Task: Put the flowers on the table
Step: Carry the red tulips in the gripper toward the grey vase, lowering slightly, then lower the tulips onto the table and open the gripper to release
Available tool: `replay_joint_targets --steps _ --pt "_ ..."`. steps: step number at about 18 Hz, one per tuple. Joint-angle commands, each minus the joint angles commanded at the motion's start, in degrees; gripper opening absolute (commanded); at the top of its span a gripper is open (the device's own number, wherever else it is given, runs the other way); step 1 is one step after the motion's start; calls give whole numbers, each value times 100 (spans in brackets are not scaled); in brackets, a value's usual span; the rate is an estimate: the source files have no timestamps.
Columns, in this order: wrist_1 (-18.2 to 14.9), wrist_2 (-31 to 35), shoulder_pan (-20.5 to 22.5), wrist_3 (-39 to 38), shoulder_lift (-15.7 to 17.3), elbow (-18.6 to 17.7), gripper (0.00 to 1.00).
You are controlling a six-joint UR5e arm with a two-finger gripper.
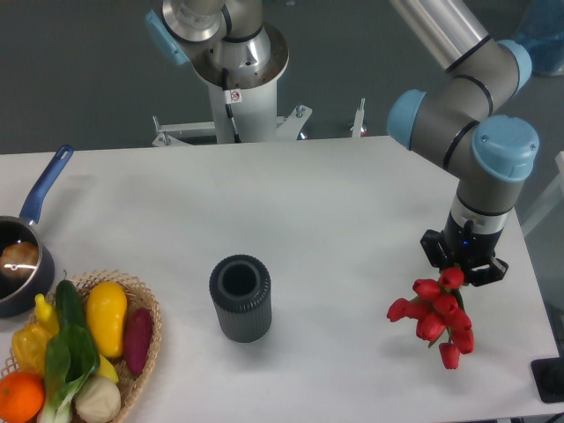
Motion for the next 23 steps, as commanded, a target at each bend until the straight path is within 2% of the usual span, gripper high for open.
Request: replay_joint_targets --steps 3,8,12,14,17,19,22,23 --pt "-44 26 -140 -53 192 -123 4" --pt "-149 149 -316 -97 544 -500 7" --pt "-114 106 -474 -211 764 -895 7" --pt "-88 105 -536 -386 922 -1159 7" --pt "-70 97 -755 -921 914 -1213 9" --pt "87 53 -835 -1098 870 -1222 16" --pt "132 -9 -844 -1108 765 -1222 43" --pt "141 -17 -853 -1108 730 -1222 49"
